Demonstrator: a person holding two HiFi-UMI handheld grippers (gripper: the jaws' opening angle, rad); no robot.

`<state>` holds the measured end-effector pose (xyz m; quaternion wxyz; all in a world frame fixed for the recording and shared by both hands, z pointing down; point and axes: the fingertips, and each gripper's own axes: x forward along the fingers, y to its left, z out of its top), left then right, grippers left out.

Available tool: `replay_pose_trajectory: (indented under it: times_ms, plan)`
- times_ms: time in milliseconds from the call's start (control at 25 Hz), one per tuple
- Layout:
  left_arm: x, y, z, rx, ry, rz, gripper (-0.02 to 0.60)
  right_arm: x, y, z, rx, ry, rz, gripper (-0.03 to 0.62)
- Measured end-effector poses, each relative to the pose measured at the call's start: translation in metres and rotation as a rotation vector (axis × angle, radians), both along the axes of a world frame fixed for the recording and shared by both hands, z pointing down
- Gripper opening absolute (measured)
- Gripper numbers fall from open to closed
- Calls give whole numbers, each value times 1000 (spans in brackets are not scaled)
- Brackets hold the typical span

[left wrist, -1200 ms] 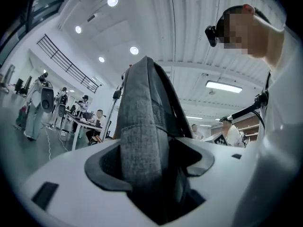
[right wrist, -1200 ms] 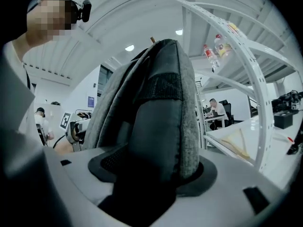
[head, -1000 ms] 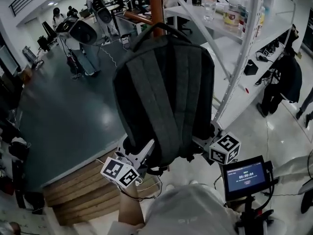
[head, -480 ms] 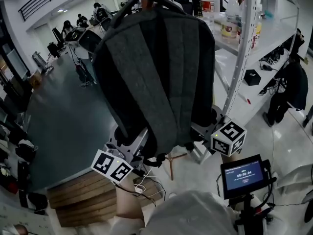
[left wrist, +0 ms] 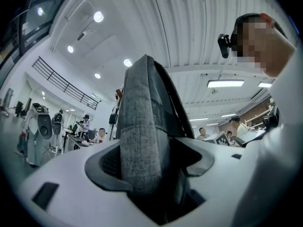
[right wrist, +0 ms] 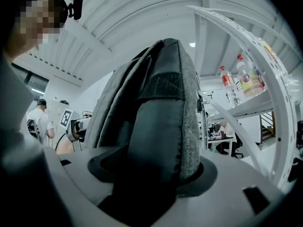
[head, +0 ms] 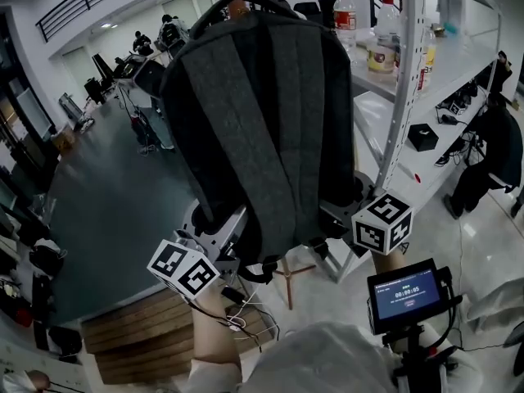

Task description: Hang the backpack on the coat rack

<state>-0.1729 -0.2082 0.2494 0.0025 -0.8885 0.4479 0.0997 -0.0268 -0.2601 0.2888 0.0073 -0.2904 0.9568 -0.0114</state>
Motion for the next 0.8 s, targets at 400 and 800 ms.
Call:
replay_pose_trajectory:
  times_ms: [400, 800]
  plan:
    - [-2, -12, 8, -57, 34, 14, 313, 0, -8, 8, -61, 38, 6, 322]
    - [-4, -20, 18, -171, 86, 23, 313, 1, -7, 15, -141, 121, -14, 324]
